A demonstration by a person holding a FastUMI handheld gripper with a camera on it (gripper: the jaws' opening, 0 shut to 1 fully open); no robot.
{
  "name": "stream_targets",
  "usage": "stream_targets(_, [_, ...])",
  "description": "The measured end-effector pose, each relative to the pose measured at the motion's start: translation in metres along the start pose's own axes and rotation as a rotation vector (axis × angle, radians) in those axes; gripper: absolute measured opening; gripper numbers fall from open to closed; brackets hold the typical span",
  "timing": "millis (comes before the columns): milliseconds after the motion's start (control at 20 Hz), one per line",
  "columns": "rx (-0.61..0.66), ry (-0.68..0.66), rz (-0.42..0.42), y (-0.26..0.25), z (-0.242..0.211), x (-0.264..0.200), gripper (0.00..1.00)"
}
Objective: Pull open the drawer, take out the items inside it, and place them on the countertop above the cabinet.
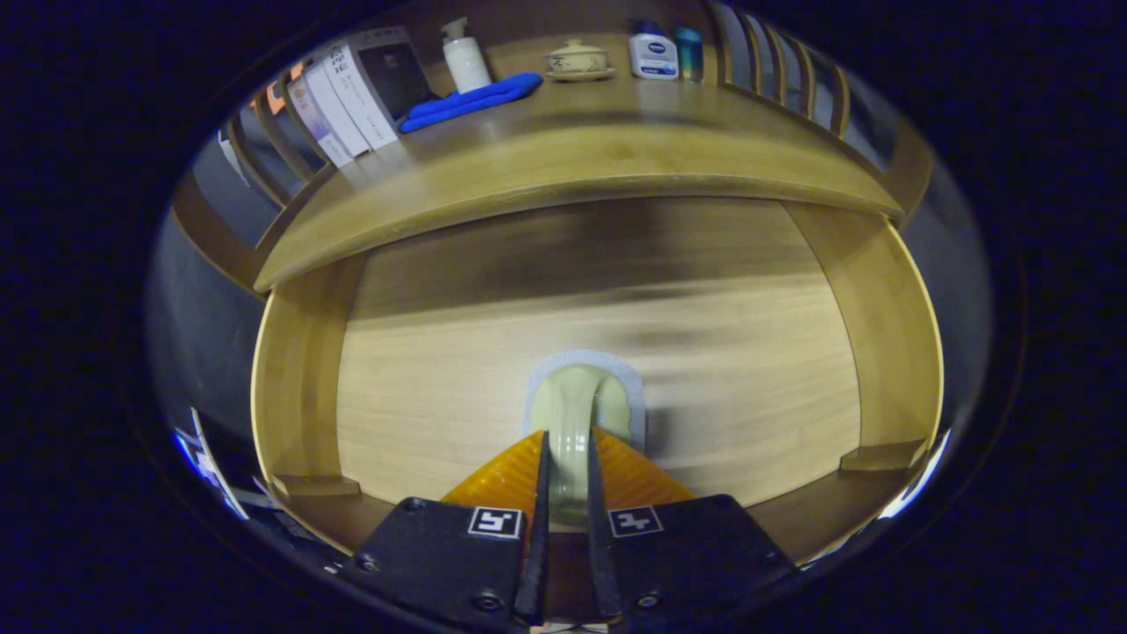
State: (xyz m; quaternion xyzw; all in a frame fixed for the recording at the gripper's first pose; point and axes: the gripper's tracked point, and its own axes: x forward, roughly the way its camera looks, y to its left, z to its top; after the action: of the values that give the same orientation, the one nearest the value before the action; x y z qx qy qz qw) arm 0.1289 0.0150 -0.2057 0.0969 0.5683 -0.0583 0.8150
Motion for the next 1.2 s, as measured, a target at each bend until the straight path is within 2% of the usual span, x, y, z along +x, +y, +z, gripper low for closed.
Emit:
stream_targets(250, [-0.001,-0.033,0.049,0.004,0.010,-0.023,0.21])
stream_targets(450, [-0.020,-0.094,0.045,0.001,0.024,-0.046,0.19])
stream_targets(650, [-0.015,-0.139,0.081,0.007,0.041,-0.075,0.19])
stream_targets(1200, [-0.061,-0.307,0.121,0.033,0.140,-0.126,0.19])
